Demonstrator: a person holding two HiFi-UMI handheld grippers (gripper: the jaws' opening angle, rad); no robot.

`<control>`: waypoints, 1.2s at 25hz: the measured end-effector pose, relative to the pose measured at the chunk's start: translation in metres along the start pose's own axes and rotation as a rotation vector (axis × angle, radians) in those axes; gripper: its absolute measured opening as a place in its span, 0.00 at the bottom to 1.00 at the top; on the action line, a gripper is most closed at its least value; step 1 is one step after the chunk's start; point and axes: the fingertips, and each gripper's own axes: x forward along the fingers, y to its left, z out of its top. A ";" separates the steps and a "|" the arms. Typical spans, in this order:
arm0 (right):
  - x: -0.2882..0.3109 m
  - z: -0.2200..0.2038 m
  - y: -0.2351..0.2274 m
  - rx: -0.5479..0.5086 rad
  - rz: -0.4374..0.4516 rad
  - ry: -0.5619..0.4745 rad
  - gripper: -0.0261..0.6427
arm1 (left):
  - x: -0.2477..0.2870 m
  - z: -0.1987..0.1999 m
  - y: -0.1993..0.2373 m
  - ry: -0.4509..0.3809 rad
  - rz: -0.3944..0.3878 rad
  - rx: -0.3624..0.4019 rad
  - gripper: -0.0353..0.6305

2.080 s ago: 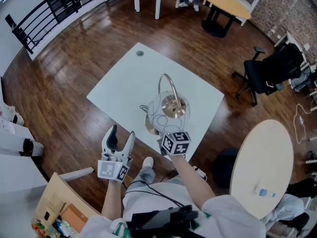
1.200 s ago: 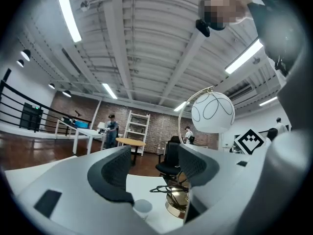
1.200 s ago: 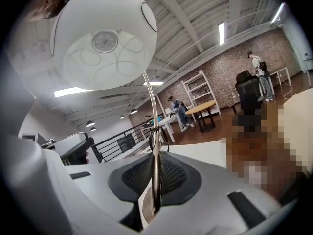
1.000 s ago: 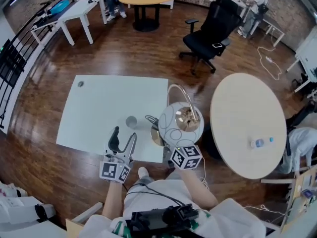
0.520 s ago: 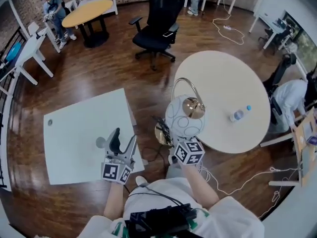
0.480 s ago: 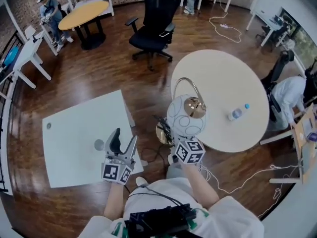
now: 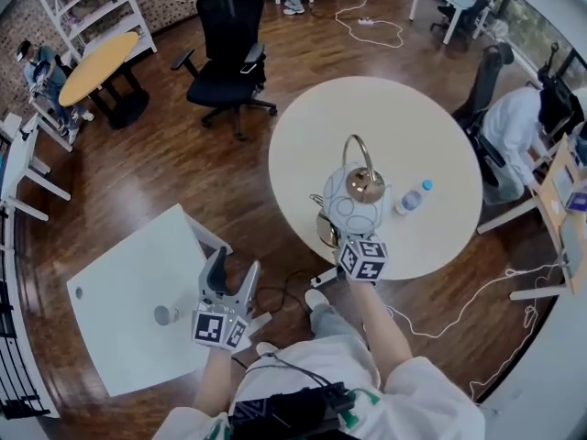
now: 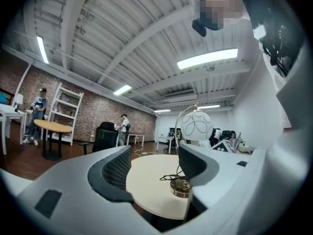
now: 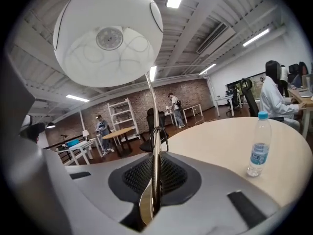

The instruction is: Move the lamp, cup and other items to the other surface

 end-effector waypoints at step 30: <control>0.098 -0.063 -0.180 -0.029 -0.099 0.066 0.35 | 0.197 -0.079 -0.089 0.113 -0.226 -0.029 0.50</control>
